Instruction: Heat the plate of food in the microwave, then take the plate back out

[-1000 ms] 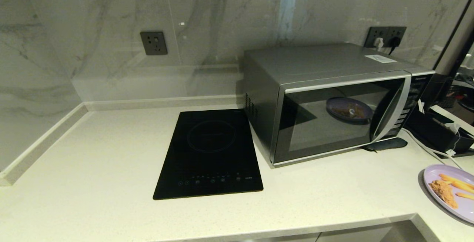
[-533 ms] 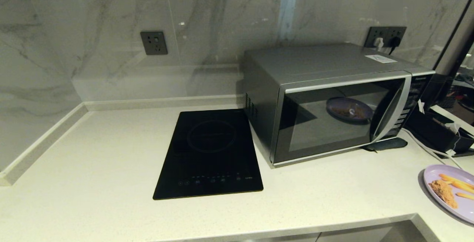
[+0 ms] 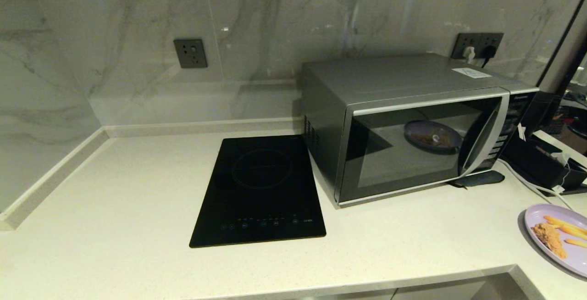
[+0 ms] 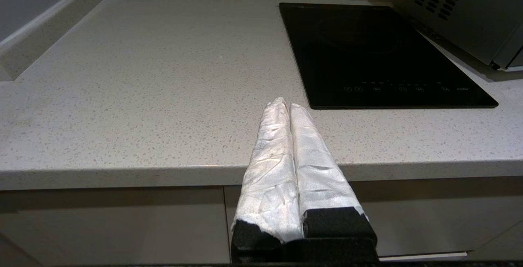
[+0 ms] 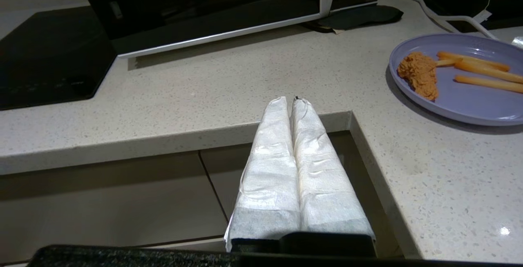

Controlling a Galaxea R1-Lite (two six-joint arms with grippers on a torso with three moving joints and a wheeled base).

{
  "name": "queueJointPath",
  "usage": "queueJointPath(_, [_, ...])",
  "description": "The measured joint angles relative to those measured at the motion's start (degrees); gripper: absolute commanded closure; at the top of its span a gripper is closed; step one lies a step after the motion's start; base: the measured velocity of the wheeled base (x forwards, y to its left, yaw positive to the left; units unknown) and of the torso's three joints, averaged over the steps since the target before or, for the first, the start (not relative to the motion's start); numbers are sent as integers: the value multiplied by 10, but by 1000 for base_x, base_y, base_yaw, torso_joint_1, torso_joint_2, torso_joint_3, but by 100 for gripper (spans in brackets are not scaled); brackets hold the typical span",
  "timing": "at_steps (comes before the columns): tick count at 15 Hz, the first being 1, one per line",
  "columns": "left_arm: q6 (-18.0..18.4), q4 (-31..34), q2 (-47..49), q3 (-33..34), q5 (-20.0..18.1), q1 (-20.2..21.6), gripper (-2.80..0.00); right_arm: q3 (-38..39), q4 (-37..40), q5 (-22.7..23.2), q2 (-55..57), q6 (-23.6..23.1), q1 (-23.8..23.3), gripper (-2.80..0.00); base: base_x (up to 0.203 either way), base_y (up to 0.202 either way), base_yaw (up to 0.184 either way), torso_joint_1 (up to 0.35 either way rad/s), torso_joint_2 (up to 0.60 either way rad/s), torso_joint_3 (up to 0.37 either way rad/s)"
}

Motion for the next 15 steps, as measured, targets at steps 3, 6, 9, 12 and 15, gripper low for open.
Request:
queueJointPath(3, [0, 0, 0, 0, 0, 0, 0, 0, 0, 0, 0, 2, 0, 0, 0, 0, 0, 0, 0, 0])
queueJointPath(6, [0, 0, 0, 0, 0, 0, 0, 0, 0, 0, 0, 1, 0, 0, 0, 0, 0, 0, 0, 0])
queueJointPath(9, [0, 0, 0, 0, 0, 0, 0, 0, 0, 0, 0, 1, 0, 0, 0, 0, 0, 0, 0, 0])
queueJointPath(12, [0, 0, 0, 0, 0, 0, 0, 0, 0, 0, 0, 2, 0, 0, 0, 0, 0, 0, 0, 0])
queueJointPath(15, [0, 0, 0, 0, 0, 0, 0, 0, 0, 0, 0, 1, 0, 0, 0, 0, 0, 0, 0, 0])
